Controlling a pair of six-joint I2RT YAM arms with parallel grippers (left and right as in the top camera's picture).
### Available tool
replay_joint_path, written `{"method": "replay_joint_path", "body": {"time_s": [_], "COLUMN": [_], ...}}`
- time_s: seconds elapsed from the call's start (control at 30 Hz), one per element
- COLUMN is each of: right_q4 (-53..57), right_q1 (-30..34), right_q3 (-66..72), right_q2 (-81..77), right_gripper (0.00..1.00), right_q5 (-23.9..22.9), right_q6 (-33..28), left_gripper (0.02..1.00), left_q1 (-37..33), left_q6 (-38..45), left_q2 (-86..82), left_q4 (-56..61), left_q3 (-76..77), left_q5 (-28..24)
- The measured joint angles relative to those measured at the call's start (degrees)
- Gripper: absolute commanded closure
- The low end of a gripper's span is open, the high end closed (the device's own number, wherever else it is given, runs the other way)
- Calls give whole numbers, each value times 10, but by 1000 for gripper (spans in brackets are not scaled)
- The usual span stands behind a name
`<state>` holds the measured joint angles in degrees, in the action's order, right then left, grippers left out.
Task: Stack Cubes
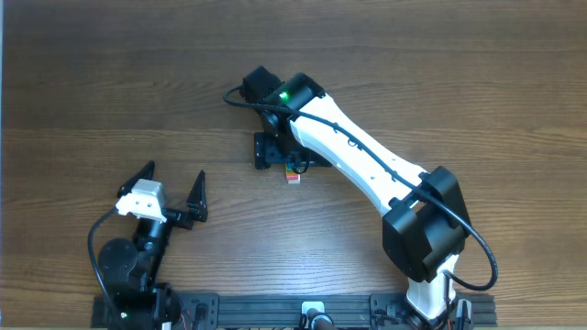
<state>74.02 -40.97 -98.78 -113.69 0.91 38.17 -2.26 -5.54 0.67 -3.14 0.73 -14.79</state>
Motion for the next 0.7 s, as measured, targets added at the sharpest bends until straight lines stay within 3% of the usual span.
{"method": "replay_joint_path", "body": {"time_s": [0.33, 0.7], "right_q4": [-21, 9], "right_q1": [17, 71], "right_q3": [-96, -121], "right_q2": [3, 140], "right_gripper": [7, 9], "right_q5": [-16, -116], "right_q6": [-77, -163], "left_gripper": [18, 18], "left_q1": [0, 0], "left_q6": [0, 0], "left_q2": [0, 0], "left_q4": [0, 0], "left_q3": [0, 0], "left_q5": [0, 0]}}
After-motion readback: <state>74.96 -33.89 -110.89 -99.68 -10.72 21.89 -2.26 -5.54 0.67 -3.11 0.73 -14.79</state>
